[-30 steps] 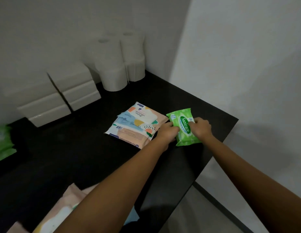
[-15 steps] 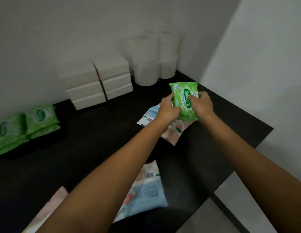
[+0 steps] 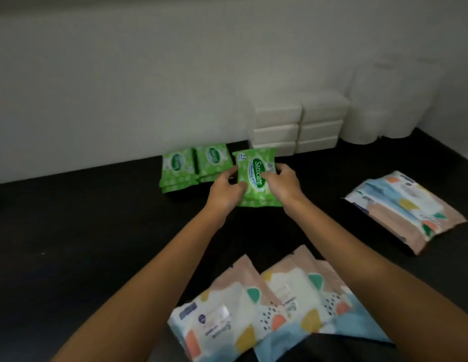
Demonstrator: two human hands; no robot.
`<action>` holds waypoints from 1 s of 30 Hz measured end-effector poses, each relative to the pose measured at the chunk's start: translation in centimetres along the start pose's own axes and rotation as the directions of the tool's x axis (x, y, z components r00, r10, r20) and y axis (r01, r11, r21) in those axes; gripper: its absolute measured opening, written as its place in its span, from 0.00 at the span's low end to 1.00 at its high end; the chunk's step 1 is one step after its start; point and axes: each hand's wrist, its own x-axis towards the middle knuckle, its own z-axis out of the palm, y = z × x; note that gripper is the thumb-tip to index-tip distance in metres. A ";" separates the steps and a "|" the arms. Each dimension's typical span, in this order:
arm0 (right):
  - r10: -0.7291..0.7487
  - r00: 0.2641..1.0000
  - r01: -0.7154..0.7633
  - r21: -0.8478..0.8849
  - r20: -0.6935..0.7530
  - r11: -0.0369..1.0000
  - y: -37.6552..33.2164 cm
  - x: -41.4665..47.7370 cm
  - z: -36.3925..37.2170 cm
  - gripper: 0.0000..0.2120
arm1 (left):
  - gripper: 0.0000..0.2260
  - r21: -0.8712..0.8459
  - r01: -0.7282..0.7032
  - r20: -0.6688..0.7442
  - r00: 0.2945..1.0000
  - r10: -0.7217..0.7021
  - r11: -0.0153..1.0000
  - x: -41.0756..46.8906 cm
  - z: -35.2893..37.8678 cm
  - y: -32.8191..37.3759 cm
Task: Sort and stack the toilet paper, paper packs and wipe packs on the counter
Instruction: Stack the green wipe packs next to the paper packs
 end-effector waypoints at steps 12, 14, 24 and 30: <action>-0.119 0.991 0.126 -0.121 0.061 0.985 -3.1 3.5 9.8 0.17 | 0.25 0.014 -0.018 -0.130 0.991 0.020 1.000 6.0 -8.2 -1.5; -0.171 0.983 0.179 -0.152 0.068 0.972 -3.8 5.0 10.5 0.16 | 0.24 0.025 -0.029 -0.132 0.991 0.032 0.999 7.8 -8.7 -1.3; -0.200 0.977 0.211 -0.314 0.068 0.926 -4.4 11.0 12.8 0.15 | 0.20 0.151 0.010 -0.094 0.996 0.004 0.988 13.9 -9.5 -0.8; -0.265 0.958 0.287 -0.441 0.112 0.850 -2.6 11.2 12.9 0.16 | 0.11 0.308 0.034 -0.126 0.992 0.006 0.951 13.9 -8.7 -1.2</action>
